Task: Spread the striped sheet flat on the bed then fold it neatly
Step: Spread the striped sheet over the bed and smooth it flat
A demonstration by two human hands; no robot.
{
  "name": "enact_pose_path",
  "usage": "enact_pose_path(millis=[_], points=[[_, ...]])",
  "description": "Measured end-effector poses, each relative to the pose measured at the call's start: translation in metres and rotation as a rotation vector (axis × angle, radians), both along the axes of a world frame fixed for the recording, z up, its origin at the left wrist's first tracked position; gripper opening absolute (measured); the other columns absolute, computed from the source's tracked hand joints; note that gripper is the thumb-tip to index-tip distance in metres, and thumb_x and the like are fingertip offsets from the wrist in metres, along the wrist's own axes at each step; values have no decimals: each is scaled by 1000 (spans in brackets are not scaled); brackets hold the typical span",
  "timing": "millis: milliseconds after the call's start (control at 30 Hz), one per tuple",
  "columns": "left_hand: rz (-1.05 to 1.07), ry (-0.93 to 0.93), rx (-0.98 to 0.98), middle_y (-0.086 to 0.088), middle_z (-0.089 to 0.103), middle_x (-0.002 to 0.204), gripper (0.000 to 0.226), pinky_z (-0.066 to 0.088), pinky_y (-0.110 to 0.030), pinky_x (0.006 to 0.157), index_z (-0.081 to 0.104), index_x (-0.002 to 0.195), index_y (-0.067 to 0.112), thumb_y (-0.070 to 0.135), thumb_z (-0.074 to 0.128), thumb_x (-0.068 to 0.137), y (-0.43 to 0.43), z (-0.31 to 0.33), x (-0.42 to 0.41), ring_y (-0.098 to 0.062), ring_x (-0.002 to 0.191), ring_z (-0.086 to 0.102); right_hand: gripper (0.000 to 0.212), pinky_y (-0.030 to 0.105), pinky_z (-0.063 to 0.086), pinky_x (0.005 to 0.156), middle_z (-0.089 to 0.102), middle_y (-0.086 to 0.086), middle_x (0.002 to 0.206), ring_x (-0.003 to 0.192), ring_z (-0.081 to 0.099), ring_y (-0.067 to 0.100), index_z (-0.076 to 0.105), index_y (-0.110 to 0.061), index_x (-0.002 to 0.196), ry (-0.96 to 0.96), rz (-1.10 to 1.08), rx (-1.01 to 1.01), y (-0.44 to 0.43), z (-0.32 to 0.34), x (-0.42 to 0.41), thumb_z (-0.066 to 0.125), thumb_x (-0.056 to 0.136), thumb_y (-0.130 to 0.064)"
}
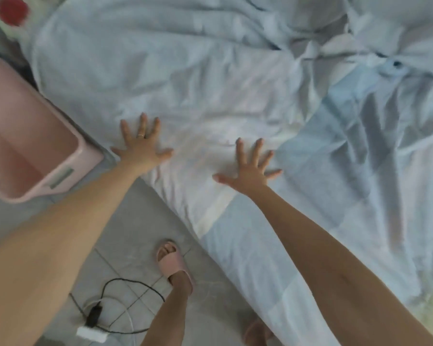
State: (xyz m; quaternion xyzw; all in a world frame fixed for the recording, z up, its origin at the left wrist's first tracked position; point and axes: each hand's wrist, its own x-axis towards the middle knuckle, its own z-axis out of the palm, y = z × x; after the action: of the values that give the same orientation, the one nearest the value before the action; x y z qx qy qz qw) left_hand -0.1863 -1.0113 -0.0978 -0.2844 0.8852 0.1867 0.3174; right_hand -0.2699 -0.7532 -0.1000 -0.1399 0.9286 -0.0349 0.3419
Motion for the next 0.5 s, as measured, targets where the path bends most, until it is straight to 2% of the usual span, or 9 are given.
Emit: enact_pose_path(millis=[33,133,267,367,500], points=[[8,-7,2,3,-27,155,103,6,-75,103,-11,149,37,83,34,70,-20,-2,-4,-40,142,-20,116,80,-3,95,-37,10,151,138,-26,45,-19,-45,145,-7,-25,-6,-18,1,-12,51,63,-86],[208,46,44,7,-28,155,106,6,-72,106,-11,148,39,69,59,75,-94,10,-22,-43,139,-22,119,81,2,96,-34,16,151,139,-23,46,-16,-43,147,22,10,-31,-101,0,-54,56,61,-84],[264,108,31,1,-32,153,127,-1,-67,110,-15,148,35,74,67,60,-169,9,-48,-40,141,-23,123,82,4,95,-30,14,153,139,-20,48,-11,-43,148,53,12,-31,-188,2,-97,65,58,-79],[324,74,68,5,-38,150,137,-2,-69,107,-24,144,38,70,74,55,-201,9,-73,-44,137,-27,126,82,8,94,-31,16,152,138,-20,50,-14,-42,147,55,5,47,-211,-1,-115,64,57,-80],[293,25,60,2,-40,149,148,4,-71,105,-29,142,38,69,79,47,-221,8,-92,-47,137,-25,129,81,10,93,-33,18,151,137,-21,52,-20,-42,145,39,32,121,-213,1,-120,63,54,-82]])
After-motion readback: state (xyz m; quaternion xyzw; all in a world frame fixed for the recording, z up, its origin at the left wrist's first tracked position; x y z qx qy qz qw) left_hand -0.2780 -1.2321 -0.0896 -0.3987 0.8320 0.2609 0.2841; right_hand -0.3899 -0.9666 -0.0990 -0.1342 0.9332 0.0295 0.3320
